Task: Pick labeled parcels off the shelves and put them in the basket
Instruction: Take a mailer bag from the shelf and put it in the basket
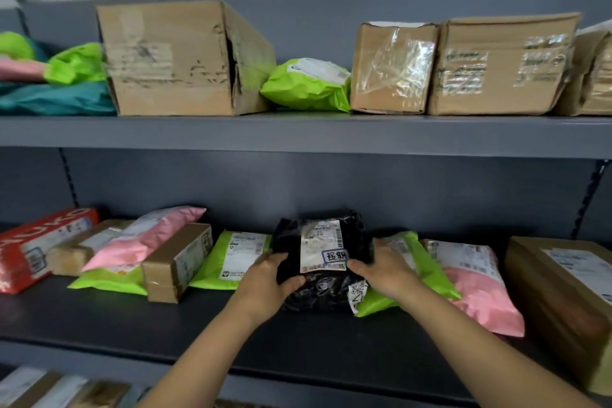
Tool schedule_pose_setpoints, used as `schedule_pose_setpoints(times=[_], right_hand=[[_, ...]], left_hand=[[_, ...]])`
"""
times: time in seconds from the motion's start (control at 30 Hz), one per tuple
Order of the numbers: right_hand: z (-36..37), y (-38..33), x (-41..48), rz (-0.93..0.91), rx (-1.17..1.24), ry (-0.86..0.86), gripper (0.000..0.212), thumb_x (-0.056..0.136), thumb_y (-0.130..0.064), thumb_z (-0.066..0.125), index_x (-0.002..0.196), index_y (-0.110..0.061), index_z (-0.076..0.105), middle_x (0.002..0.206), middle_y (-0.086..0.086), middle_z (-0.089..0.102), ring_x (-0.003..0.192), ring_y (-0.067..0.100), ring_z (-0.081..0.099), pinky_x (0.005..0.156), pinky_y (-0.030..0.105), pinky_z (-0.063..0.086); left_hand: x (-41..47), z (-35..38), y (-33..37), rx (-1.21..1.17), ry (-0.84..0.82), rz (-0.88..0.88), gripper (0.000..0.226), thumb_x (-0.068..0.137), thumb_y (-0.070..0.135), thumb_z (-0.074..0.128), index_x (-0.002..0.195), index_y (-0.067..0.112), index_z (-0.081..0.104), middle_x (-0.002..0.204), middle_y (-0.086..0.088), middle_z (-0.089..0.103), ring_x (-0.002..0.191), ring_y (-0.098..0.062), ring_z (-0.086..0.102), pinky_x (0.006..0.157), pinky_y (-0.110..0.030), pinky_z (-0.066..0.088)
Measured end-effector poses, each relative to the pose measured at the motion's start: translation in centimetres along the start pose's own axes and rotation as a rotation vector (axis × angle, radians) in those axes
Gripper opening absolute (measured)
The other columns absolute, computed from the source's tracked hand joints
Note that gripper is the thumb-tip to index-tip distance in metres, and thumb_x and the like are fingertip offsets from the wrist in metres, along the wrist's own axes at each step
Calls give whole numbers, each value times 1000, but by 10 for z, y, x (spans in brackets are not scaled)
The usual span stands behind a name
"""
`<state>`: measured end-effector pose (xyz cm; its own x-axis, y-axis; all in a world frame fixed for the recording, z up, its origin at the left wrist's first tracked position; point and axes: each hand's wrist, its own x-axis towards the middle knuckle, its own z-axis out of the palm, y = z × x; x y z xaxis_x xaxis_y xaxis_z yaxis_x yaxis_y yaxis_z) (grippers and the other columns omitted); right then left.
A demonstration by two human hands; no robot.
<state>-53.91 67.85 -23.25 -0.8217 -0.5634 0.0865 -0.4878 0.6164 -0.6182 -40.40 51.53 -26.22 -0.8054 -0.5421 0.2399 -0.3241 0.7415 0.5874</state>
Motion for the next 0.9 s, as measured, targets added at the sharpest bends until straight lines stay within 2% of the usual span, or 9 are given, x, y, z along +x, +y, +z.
schedule_pose_setpoints(times=[0.1,0.2,0.27,0.37,0.47,0.6,0.7,0.77,0.9], right_hand=[[12,3,-4,-7,55,79,32,79,-12,67,110,-11,59,110,10,66,103,27,61,85,29,48],[19,13,-4,-25,271,104,34,71,1,67,95,-23,61,97,3,72,92,22,67,88,40,53],[16,15,-7,-53,383,147,42,72,8,65,102,-21,64,94,-2,73,90,16,68,88,41,53],[6,11,-19,-52,553,186,49,76,18,60,115,-13,61,99,-2,70,90,9,65,86,26,52],[1,11,-26,-57,682,180,52,79,21,56,120,-10,57,108,4,67,95,11,62,76,14,47],[1,11,-31,-85,779,194,50,81,20,54,121,-9,56,112,4,67,105,14,62,85,20,48],[-2,13,-34,-129,822,199,47,82,18,55,119,-11,57,110,-1,68,99,9,63,86,21,49],[-3,15,-36,-145,829,184,47,82,17,56,120,-12,57,110,-2,67,99,6,63,88,22,49],[-2,19,-38,-162,842,126,46,82,18,56,118,-12,56,108,-2,67,95,4,62,81,15,48]], left_hand=[[-3,4,-1,-71,47,10,63,79,35,74,134,15,50,141,-7,45,130,-20,43,110,-30,32],[-5,6,-3,-224,160,-11,66,74,23,79,133,14,51,136,-4,49,126,-20,47,107,-31,36],[-6,4,0,-392,241,-61,70,74,20,79,136,13,46,132,0,51,122,-22,51,103,-35,42],[-6,0,3,-490,276,-166,69,77,27,76,137,12,45,121,-2,61,112,-20,59,94,-33,48],[-9,1,6,-448,235,-99,33,80,24,74,110,17,63,97,5,70,96,-16,66,75,-21,49],[-19,-2,20,-693,226,-25,37,85,12,68,118,21,56,108,10,66,104,-6,61,82,-11,47],[-27,-12,34,-1015,144,-33,43,88,8,62,117,36,49,108,12,67,98,-9,66,83,-34,54],[-33,-16,38,-1075,82,-67,43,88,9,61,113,41,47,108,13,67,96,-14,67,81,-49,55],[-45,-17,37,-1029,192,-109,61,81,7,70,118,47,42,120,1,63,108,-23,63,89,-51,52]])
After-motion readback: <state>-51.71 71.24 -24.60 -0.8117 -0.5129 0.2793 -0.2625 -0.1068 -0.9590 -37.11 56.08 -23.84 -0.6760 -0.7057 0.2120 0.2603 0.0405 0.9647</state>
